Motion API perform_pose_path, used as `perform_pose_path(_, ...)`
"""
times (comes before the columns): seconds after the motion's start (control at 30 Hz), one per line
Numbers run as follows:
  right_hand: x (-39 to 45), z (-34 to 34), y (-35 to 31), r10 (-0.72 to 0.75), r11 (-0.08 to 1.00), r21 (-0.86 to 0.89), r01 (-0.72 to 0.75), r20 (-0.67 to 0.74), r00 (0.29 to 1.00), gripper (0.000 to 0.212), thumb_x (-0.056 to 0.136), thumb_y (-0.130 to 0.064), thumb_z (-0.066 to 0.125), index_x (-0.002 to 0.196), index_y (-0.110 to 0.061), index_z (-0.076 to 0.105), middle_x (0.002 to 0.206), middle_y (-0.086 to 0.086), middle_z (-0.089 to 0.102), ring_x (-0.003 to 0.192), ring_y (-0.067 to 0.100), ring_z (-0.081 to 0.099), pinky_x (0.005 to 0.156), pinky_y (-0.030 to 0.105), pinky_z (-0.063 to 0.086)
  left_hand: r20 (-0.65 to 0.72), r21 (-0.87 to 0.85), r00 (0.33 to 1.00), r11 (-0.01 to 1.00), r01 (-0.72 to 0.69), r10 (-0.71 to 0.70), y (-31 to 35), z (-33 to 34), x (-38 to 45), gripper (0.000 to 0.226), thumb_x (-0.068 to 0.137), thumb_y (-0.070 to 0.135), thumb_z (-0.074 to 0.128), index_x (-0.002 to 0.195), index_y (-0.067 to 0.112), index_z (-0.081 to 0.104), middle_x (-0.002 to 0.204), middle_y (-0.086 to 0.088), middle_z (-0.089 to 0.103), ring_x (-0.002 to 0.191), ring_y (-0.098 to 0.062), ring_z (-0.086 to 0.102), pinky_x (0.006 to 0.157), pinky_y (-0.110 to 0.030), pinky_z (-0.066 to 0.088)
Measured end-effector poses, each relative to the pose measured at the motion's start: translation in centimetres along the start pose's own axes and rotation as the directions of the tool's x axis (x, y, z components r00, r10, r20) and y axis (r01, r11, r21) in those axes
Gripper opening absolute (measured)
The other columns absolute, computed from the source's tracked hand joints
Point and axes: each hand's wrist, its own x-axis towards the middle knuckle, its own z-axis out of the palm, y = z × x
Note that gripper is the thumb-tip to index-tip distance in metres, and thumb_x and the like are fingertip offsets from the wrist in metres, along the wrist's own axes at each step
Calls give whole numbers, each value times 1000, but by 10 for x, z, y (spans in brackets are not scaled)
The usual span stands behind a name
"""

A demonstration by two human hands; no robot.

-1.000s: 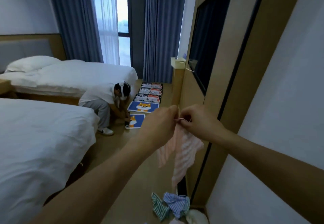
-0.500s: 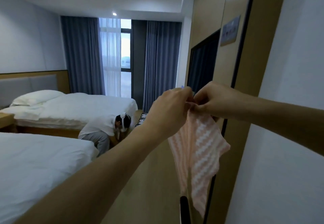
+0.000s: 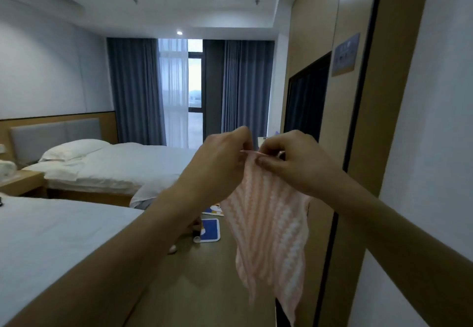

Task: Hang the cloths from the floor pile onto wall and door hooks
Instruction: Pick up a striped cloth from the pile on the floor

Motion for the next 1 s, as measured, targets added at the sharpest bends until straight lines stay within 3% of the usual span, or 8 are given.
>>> perform_pose_path(0.07,3,14,-9,-39,998,42,39,-12,999,11,92,-28,61,92,-25,71,83,-13,64,81,-1,59,77,19,47,-5,33,999,998,54,-54,-9,-8,-10,1,96,23,54,95,23,53,84,10,57,74,-3,54,62,-13,42)
perform_pose_path(0.13,4,26,-18,-92,992,85,93,-19,996,13,93,-28,60,95,-24,72,84,-12,65,81,-2,58,77,13,44,-18,80,995,992,99,-98,-14,-17,-23,5,97,29,53,95,24,55,81,12,55,71,1,51,60,-13,39)
perform_pose_path(0.23,3,42,-29,-153,982,114,153,-4,988,15,93,-31,60,97,-25,73,83,-16,63,79,-7,56,69,5,36,-9,168,984,970,177,-178,-17,-31,-46,11,97,34,53,99,25,57,85,11,56,72,-4,54,62,-21,41)
perform_pose_path(0.43,-12,72,-45,-254,947,219,237,55,966,14,90,-32,63,95,-26,75,77,-19,61,76,-2,58,77,18,47,25,253,944,915,314,-330,-6,-46,-103,20,94,40,54,105,25,63,88,12,57,80,-7,56,68,-22,40)
perform_pose_path(0.5,-23,82,-50,-292,931,259,256,114,950,18,89,-38,62,94,-27,75,73,-21,60,74,-2,58,76,18,48,-4,269,928,894,359,-372,-2,-46,-123,18,95,36,55,104,26,66,88,13,58,81,-7,57,72,-22,42)
perform_pose_path(0.6,-40,94,-54,-330,904,346,250,195,924,17,89,-36,63,94,-26,75,79,-16,66,78,-2,60,76,20,49,-76,309,909,857,413,-410,6,-46,-156,16,95,32,57,99,25,70,85,16,58,78,-5,56,65,-15,36)
perform_pose_path(0.77,-76,114,-69,-405,854,455,252,278,871,17,91,-31,61,102,-26,73,83,-20,61,82,-3,58,72,14,43,-170,426,848,738,523,-502,26,-47,-212,17,96,36,55,98,28,69,89,13,65,77,-3,53,63,-15,34)
perform_pose_path(1.0,-129,137,-118,-538,771,560,305,315,782,18,92,-29,60,103,-24,73,86,-17,65,81,-5,58,76,12,43,-265,490,697,530,693,-666,66,-66,-297,17,95,37,55,100,28,68,95,7,71,84,-11,61,79,-37,54)
